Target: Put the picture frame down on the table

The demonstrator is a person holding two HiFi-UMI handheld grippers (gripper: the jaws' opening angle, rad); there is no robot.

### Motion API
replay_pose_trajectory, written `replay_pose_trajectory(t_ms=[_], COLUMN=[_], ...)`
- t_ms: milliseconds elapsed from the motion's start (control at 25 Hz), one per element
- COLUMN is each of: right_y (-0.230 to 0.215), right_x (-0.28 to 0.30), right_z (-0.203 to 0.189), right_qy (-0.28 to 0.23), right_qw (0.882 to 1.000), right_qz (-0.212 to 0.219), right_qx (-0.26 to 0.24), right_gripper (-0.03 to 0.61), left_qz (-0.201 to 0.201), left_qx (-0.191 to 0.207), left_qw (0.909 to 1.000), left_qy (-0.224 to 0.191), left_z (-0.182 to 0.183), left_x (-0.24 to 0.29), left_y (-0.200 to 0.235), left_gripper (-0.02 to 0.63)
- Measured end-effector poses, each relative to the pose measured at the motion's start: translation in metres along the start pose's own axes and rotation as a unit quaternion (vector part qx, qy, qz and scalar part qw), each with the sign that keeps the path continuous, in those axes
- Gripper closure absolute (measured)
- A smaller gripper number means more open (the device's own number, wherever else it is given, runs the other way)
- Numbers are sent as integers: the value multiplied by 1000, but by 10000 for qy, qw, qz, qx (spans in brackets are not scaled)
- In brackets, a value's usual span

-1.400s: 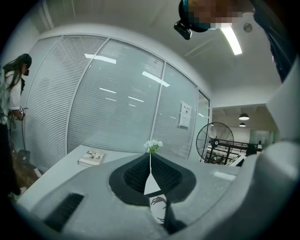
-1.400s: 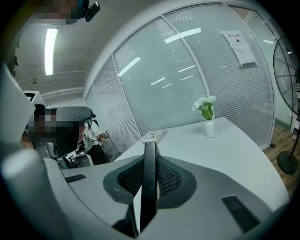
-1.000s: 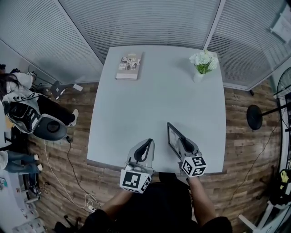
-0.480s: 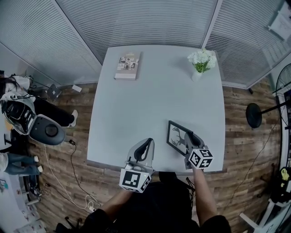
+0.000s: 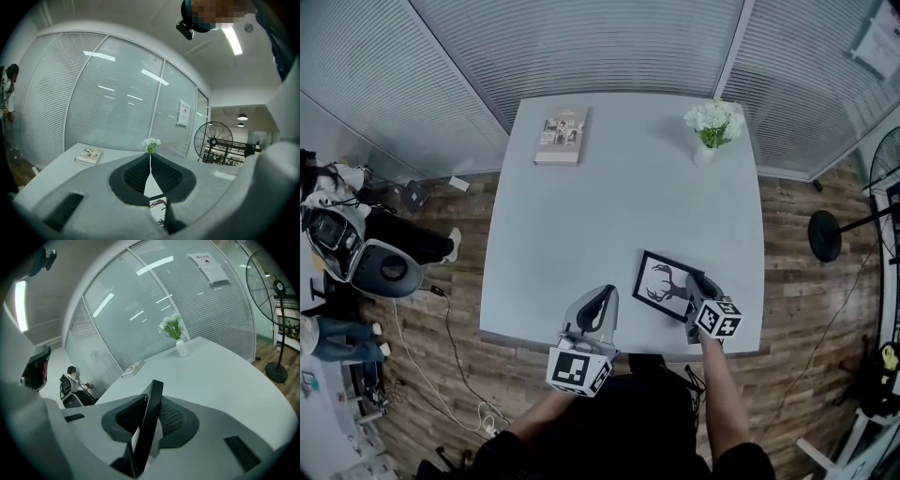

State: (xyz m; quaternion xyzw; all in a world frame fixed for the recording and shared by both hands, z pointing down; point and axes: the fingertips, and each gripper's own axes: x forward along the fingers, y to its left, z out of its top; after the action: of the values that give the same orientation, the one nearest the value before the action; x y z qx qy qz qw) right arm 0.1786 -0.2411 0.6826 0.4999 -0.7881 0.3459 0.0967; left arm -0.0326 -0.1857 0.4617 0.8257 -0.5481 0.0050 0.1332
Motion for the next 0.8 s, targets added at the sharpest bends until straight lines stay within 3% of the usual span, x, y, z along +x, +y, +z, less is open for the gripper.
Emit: replay_pose_trajectory(t_ms=[320, 800], right_y=[-20, -29], right_x=[18, 42], right_z=[-27, -63], right_qy=[166, 531], right_qw=[9980, 9954], right_qz=[132, 91], right_qx=[596, 797], right_gripper=[492, 468], left_qz=[37, -74], left_qx=[-14, 32], left_qw=[10000, 9997], left_qy=[82, 214], left_z=[-4, -12], left_x=[2, 7], left_y=[2, 1], left_gripper=[591, 592])
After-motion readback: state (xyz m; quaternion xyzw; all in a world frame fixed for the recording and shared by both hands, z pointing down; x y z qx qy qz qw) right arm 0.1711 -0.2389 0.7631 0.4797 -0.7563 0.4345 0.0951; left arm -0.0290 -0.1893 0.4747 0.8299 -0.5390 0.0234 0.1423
